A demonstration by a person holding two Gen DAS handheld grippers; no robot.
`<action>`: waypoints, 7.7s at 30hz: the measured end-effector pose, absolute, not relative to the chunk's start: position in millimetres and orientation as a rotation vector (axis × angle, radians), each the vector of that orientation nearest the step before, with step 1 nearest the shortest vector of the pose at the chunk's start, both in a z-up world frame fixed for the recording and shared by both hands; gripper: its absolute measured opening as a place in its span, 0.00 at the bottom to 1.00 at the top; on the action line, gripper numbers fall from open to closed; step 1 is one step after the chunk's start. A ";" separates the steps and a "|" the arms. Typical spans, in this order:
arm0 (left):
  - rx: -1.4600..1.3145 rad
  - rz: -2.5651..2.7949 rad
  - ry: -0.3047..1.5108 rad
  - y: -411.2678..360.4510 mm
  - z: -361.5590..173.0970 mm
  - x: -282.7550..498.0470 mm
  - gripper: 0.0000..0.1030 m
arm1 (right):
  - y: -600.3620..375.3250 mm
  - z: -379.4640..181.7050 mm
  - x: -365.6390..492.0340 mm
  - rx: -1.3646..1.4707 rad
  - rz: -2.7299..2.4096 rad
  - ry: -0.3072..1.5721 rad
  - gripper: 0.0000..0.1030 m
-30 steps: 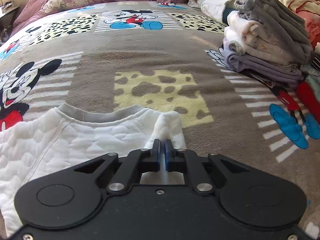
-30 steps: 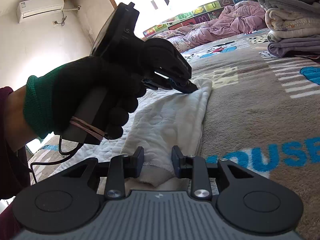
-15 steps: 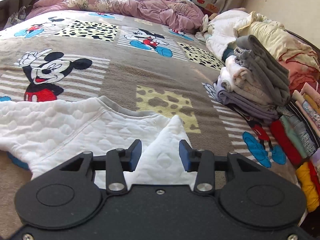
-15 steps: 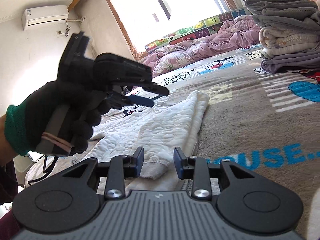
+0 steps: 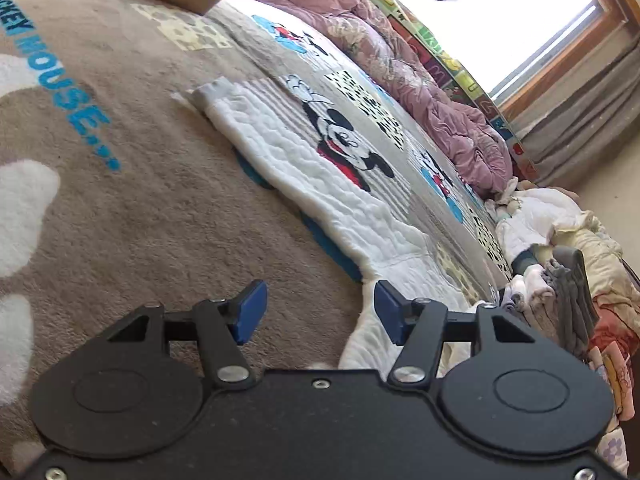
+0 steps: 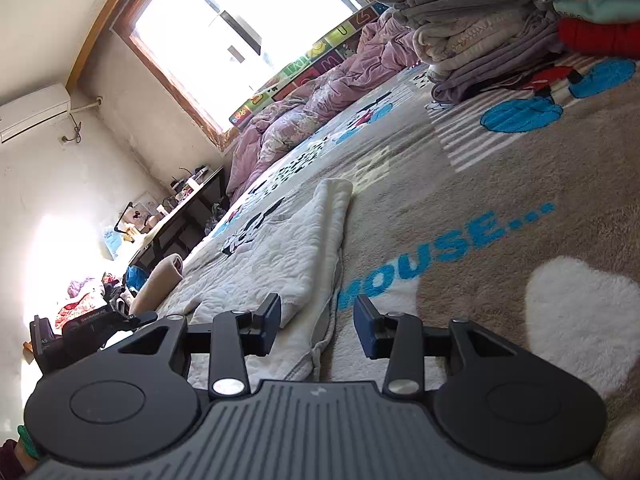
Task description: Fold clothes
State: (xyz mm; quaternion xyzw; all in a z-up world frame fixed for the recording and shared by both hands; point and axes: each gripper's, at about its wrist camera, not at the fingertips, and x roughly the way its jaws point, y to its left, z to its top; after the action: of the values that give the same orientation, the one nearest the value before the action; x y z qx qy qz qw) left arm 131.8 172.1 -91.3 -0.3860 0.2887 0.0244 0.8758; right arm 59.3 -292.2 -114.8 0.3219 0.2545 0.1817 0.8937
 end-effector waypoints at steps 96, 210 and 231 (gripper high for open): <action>-0.244 -0.526 0.713 65.0 -94.8 96.6 0.29 | -281.4 -76.4 277.5 0.966 0.365 0.511 0.13; -0.534 -0.423 0.732 136.5 -96.3 321.2 0.38 | -67.8 -80.6 203.7 0.053 0.580 0.815 0.22; 0.039 -0.548 0.590 89.0 -84.4 328.1 0.36 | -44.7 -81.6 190.2 -0.115 0.539 0.757 0.25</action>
State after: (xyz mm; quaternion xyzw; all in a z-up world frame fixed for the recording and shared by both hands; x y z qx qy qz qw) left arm 328.1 89.0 -84.4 0.0192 0.2872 -0.2667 0.9198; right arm 190.2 -44.7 -81.6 -0.0554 0.3650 0.2596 0.8924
